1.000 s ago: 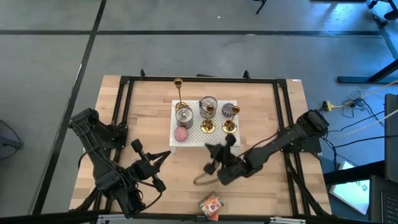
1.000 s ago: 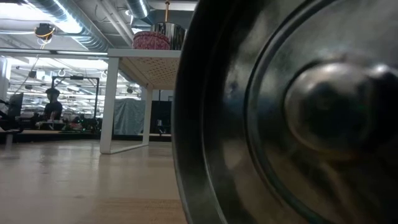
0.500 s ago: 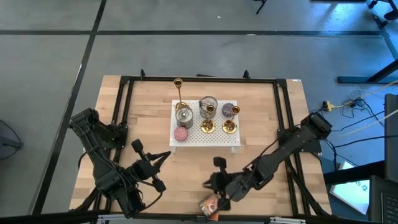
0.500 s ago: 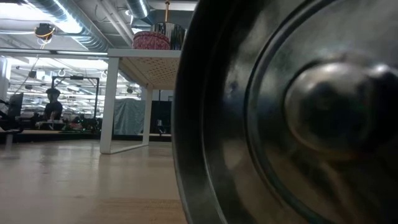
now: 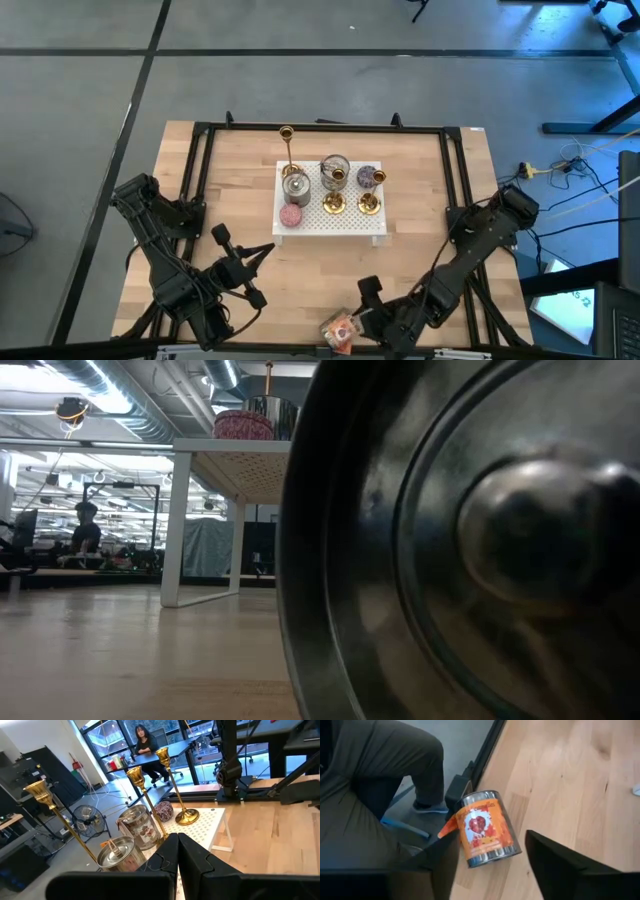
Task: Pick & Place candle stick holders
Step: Put the big silver scented candle on the shelf
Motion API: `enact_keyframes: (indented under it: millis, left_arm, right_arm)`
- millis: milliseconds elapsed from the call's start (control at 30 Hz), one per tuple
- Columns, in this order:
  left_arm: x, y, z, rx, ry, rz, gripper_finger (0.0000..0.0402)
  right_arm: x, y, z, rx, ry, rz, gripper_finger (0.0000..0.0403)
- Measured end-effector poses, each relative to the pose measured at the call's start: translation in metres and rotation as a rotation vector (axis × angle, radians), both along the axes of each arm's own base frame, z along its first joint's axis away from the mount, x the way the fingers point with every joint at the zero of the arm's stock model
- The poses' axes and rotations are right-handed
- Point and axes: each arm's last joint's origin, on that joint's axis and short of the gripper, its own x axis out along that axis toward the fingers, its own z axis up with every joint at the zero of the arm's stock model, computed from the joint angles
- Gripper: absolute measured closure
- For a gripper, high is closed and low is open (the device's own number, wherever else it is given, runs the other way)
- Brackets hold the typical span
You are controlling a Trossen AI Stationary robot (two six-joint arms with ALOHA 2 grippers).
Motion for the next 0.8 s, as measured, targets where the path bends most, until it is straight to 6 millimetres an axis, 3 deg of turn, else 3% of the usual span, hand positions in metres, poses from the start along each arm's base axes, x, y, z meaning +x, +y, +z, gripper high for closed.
enact_keyframes:
  millis: [233, 433, 567, 800]
  left_arm:
    - [0.0, 0.0, 0.0, -0.009, 0.01, -0.001, 0.04]
    - [0.0, 0.0, 0.0, -0.013, 0.011, -0.002, 0.04]
    - [0.0, 0.0, 0.0, -0.013, 0.011, -0.002, 0.04]
    - [0.0, 0.0, 0.0, -0.013, 0.011, -0.002, 0.04]
  right_arm:
    - [-0.006, 0.014, -0.003, -0.003, -0.046, 0.036, 0.0096]
    - [0.008, 0.022, -0.037, 0.002, 0.048, 0.067, 0.0044]
    - [0.017, 0.02, -0.057, -0.011, 0.107, 0.059, 0.0031]
    - [0.021, 0.017, -0.058, -0.11, 0.044, 0.076, 0.0029]
